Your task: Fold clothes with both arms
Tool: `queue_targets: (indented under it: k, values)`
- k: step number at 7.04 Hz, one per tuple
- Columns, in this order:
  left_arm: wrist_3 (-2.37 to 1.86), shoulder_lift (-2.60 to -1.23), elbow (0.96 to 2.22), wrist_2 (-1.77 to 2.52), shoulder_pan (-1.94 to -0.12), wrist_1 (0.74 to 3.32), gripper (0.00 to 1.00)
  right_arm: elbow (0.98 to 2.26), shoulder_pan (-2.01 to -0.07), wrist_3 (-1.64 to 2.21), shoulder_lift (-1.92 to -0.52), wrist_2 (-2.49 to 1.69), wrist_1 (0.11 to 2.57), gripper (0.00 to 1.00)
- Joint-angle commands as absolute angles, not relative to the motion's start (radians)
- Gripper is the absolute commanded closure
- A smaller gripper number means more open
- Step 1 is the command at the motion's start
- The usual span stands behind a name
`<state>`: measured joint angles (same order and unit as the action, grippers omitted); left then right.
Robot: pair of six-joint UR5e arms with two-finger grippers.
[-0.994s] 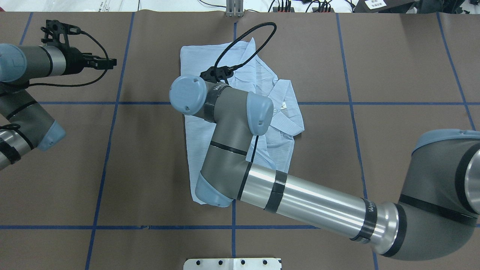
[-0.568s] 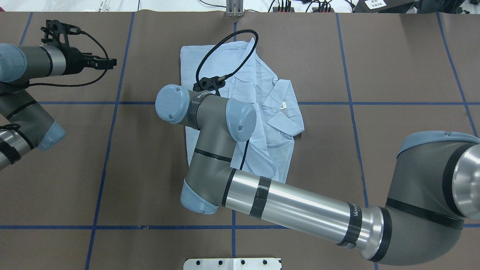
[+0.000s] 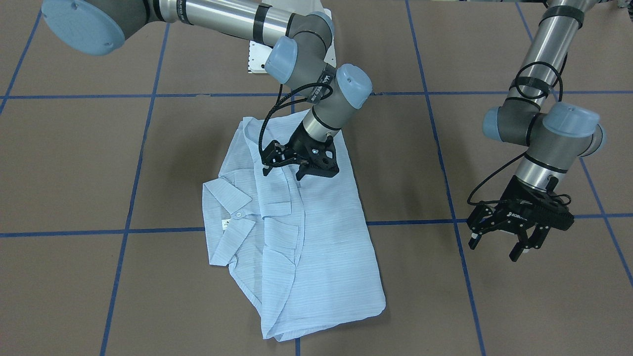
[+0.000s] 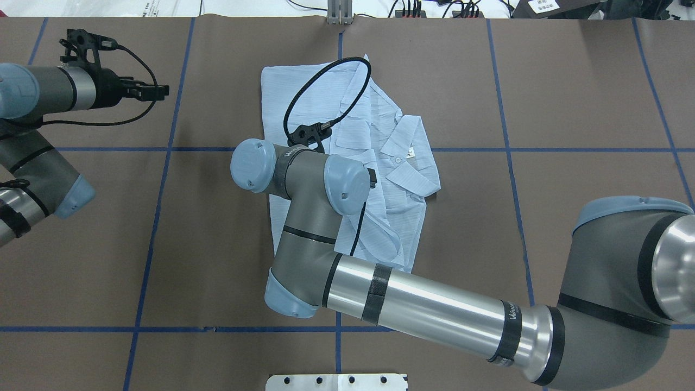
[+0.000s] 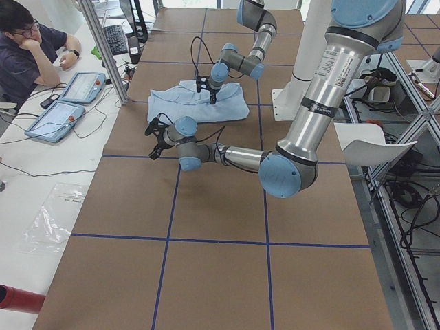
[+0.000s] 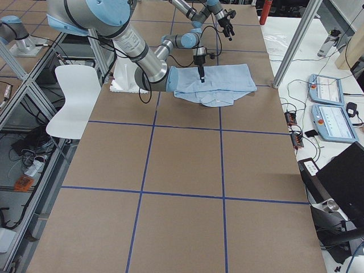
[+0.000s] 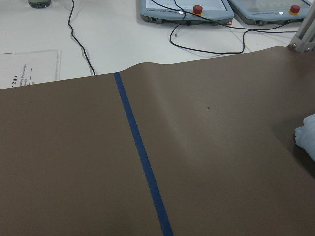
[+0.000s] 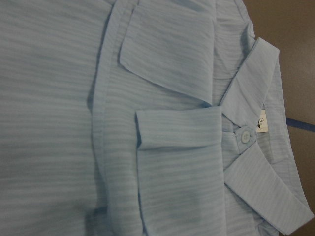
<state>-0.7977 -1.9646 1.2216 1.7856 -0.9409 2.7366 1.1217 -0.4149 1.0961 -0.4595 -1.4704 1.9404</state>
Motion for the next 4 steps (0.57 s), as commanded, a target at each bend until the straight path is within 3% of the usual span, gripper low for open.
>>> queue_targets:
  k: [1,4]
  values:
    - [-0.798,-1.965,1.223,1.786,-0.94,2.737,0.0,1.115,-0.414,1.077,-0.462,-1.459,1.972,0.0]
    - [-0.798,-1.963,1.223,1.786,-0.94,2.737,0.0,1.161,-0.481,0.949,-0.538,-1.422,2.069,0.0]
